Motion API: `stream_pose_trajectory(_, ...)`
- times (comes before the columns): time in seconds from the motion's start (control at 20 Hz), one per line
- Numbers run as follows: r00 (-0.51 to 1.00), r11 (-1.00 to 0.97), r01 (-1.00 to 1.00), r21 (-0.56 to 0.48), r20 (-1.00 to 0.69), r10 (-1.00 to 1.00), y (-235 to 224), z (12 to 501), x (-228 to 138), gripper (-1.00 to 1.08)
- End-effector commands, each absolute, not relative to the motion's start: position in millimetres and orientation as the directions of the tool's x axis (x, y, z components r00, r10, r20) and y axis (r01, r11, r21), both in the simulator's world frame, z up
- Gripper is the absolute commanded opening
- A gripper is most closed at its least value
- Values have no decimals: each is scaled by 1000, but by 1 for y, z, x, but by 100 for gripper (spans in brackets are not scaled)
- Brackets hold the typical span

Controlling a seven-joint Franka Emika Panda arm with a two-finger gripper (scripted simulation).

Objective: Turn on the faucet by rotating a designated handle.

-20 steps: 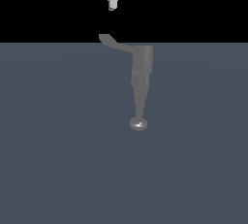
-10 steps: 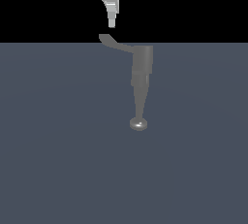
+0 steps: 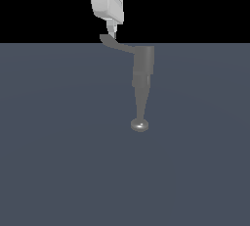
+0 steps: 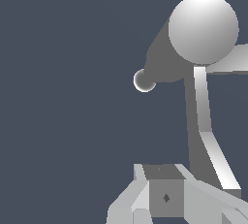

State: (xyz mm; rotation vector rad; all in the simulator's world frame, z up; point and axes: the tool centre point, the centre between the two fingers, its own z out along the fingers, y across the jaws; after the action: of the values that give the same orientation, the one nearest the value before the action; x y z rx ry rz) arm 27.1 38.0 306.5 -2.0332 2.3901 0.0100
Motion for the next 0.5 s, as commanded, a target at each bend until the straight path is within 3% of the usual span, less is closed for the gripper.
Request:
stream_pose_trajectory(0.0,-186,186,-983,1,-3,-983,39,303,30,-100)
stream_pose_trajectory(0.45,-208,208,-978,0,0,-978,39,299,33,-100)
